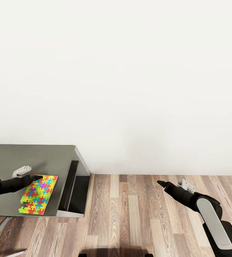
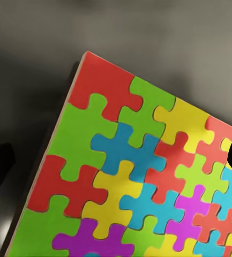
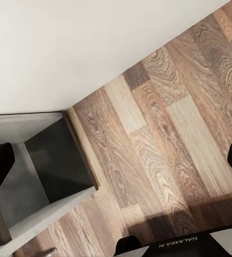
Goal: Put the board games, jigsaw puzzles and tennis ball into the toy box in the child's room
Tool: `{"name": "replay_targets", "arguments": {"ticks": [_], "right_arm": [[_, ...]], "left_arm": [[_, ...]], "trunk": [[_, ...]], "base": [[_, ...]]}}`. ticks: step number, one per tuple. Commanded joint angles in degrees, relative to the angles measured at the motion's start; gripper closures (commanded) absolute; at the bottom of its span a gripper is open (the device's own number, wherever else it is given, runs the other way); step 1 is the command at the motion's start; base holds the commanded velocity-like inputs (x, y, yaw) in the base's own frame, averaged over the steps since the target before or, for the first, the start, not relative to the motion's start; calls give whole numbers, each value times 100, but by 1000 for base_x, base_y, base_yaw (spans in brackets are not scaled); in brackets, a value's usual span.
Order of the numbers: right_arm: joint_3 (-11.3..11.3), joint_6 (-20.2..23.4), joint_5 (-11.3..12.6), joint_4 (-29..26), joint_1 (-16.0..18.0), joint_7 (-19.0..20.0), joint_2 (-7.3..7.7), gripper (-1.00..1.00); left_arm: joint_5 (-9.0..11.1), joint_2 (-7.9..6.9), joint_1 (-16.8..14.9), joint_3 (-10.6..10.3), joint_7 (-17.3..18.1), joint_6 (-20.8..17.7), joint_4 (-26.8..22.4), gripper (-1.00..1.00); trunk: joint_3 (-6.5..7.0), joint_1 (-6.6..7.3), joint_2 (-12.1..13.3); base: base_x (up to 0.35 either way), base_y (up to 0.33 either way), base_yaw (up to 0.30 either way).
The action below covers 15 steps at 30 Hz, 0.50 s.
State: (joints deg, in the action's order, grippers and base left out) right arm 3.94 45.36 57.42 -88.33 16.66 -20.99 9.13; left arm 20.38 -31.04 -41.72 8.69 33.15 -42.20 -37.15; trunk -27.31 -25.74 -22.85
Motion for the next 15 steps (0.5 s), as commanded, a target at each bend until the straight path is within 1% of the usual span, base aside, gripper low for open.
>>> {"name": "replay_targets", "arguments": {"ticks": [1,11,15], "right_arm": [[1,16,59,-7,4,-55,1,-100],[0,17,61,-8,4,-54,1,-100],[-6,17,60,-8,4,-54,1,-100]], "left_arm": [[-8,371,6,3,8,-52,1,-100],[-8,371,6,4,8,-52,1,-100],[-8,371,6,3,8,-52,0,-100]], "trunk": [[-10,-5,-7],[-4,-5,-7],[19,-5,-7]], "base": [[0,0,0],[0,0,1],[0,0,50]]}}
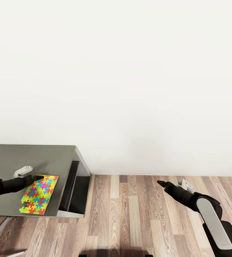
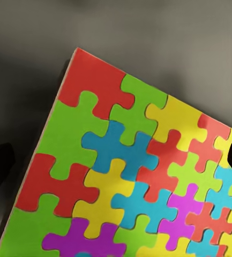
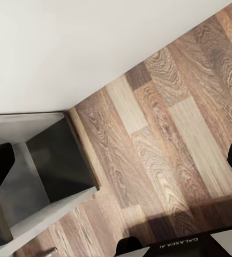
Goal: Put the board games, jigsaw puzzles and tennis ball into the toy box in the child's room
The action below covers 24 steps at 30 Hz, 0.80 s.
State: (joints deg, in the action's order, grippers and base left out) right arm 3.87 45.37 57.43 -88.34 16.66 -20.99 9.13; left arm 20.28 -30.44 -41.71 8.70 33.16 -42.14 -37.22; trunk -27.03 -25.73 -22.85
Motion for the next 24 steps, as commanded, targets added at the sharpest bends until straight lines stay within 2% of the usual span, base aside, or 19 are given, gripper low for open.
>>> {"name": "replay_targets", "arguments": {"ticks": [1,24], "right_arm": [[1,16,60,-7,4,-55,1,-100],[0,16,66,-7,4,-55,1,-100]], "left_arm": [[3,311,5,3,6,-57,5,-100],[3,311,5,5,6,-57,8,-100]], "trunk": [[-2,-5,-7],[196,-5,-7]], "base": [[0,0,79],[0,0,96]]}}
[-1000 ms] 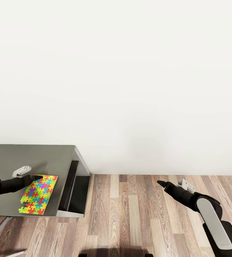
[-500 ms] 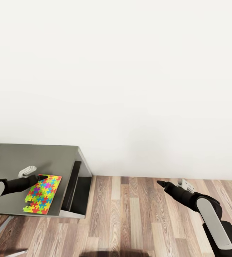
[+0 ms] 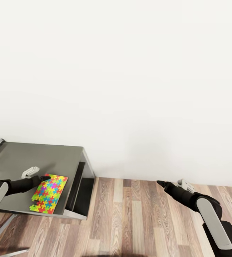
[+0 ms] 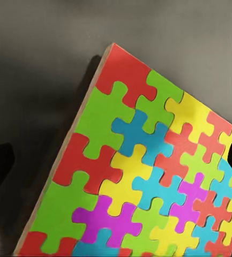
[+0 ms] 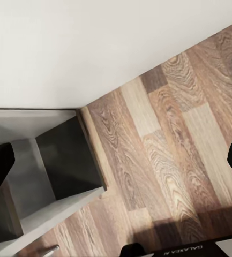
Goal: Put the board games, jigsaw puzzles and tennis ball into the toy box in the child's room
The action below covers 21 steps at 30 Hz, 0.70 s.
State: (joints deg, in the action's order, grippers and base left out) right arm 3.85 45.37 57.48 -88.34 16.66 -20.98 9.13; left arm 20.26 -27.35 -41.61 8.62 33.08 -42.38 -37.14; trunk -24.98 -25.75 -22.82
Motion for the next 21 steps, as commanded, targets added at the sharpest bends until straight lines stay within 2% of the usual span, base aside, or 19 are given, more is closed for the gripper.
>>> {"name": "replay_targets", "arguments": {"ticks": [1,8,21], "right_arm": [[2,16,61,-8,4,-55,-1,-100],[2,16,61,-8,4,-55,1,-100],[2,16,61,-8,4,-55,2,-100]], "left_arm": [[4,1,-5,13,14,-34,2,-100],[4,1,-5,9,14,-34,0,-100],[4,8,-5,5,4,-40,3,-100]], "trunk": [[0,-3,-10],[51,-3,-10],[59,-3,-10]], "base": [[0,0,99],[0,0,81],[0,0,6]]}}
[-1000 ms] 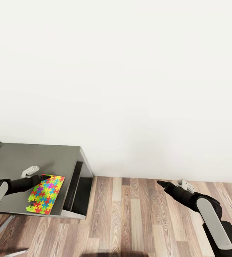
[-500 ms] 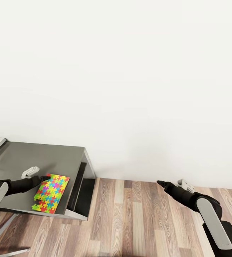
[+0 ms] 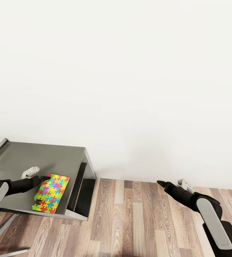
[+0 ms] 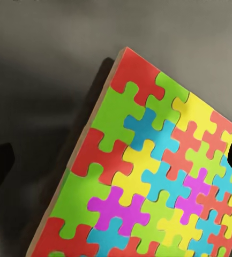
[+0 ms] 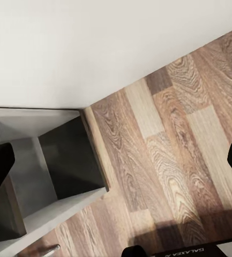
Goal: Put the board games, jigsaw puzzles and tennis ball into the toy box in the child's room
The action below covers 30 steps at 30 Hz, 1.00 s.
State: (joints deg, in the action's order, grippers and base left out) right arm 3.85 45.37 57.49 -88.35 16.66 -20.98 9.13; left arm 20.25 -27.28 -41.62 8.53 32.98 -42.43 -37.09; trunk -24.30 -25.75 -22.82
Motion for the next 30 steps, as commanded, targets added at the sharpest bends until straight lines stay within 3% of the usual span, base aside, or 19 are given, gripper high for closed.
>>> {"name": "replay_targets", "arguments": {"ticks": [1,9,13,19,30], "right_arm": [[2,16,60,-7,4,-55,1,-100],[2,16,60,-7,4,-55,1,-100],[2,16,60,-7,4,-55,1,-100],[2,16,60,-7,4,-55,1,-100],[2,16,60,-7,4,-55,1,-100]], "left_arm": [[5,2,-4,13,13,-35,-2,-100],[-3,8,-4,-2,-26,-15,-2,-100],[-31,80,-4,-18,-35,6,0,-100],[-349,150,-4,-397,-35,76,7,-100],[-419,235,-4,-516,13,223,18,-100]], "trunk": [[-9,-3,-10],[-9,-3,-10],[-9,-3,-10],[-9,-3,-10],[-9,-3,-10]], "base": [[0,0,0],[0,0,0],[0,0,0],[0,0,0],[0,0,0]]}}
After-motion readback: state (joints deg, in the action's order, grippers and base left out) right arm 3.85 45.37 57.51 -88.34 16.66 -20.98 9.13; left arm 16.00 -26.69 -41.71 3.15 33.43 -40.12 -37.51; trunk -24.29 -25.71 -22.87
